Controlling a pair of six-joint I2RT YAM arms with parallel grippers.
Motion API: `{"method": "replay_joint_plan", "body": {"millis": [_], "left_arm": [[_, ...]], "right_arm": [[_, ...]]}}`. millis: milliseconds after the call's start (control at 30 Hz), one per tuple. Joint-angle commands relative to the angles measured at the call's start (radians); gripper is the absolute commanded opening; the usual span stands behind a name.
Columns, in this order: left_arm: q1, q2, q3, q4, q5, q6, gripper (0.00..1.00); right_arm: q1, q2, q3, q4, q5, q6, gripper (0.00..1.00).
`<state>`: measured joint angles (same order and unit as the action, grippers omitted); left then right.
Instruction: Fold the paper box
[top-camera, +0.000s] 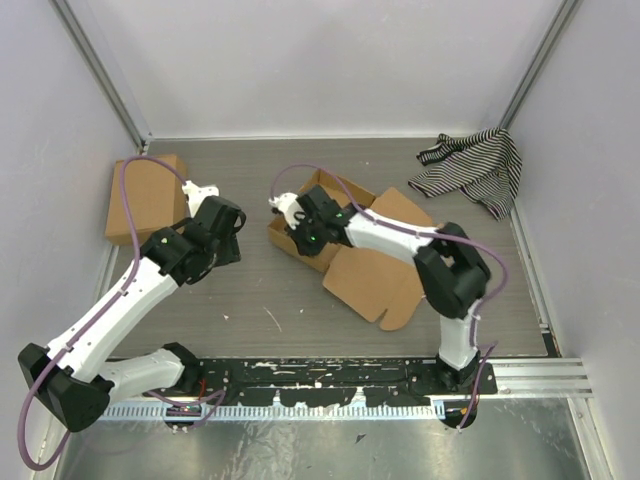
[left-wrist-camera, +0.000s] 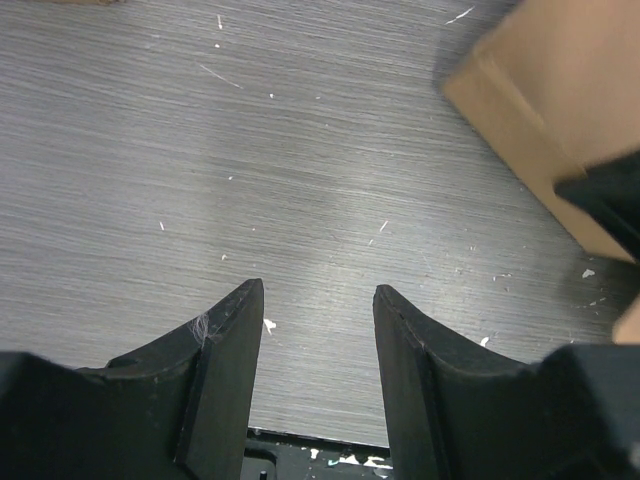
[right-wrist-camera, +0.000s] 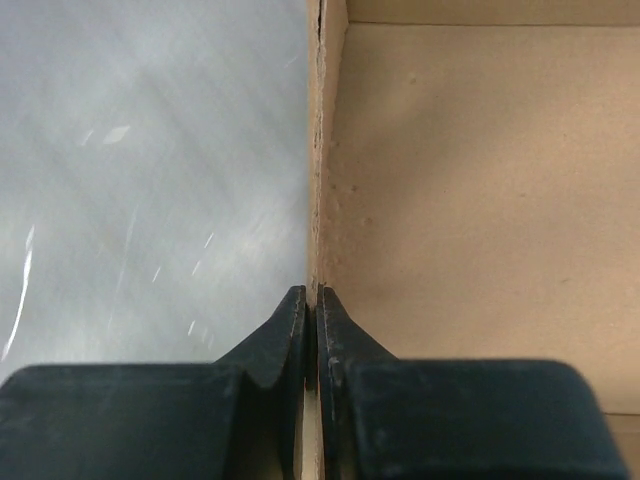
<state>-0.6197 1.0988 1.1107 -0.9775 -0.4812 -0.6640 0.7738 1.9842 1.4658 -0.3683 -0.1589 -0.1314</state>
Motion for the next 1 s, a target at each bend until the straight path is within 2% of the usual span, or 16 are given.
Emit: {"method": "replay_joint_plan", "body": {"millis": [0,233,333,433,667,733,833,967], "left_arm": [[0.005,-0.019,0.013,0.014,-0.013,-0.006,0.55],[0.006,0.028,0.020,0.061,-0.001,0.000,0.56],[0.010,0.072,0.044,0.088,0.002,0.019,0.56],[0.015,0.117,0.081,0.112,-0.003,0.050,0.57],[0.034,0.283,0.234,0.208,0.029,0.162,0.64],[0.035,0.350,0.294,0.256,0.073,0.217,0.69],[0.036,0.488,0.416,0.288,0.148,0.290,0.70],[0.035,0.693,0.582,0.261,0.176,0.348,0.70]], "right_arm": [[0.014,-0.268,-0.178,0.097,-0.223,-0.255,0.06],[0.071,-0.468,-0.395,0.035,-0.340,-0.420,0.15],[0.098,-0.489,-0.438,0.022,-0.295,-0.437,0.34],[0.109,-0.529,-0.481,0.053,-0.259,-0.410,0.43],[0.112,-0.779,-0.619,0.186,-0.175,-0.274,0.47],[0.112,-0.850,-0.643,0.219,-0.075,-0.206,0.46],[0.111,-0.898,-0.649,0.233,0.102,-0.055,0.48],[0.111,-0.894,-0.589,0.135,0.259,0.168,0.53]]}}
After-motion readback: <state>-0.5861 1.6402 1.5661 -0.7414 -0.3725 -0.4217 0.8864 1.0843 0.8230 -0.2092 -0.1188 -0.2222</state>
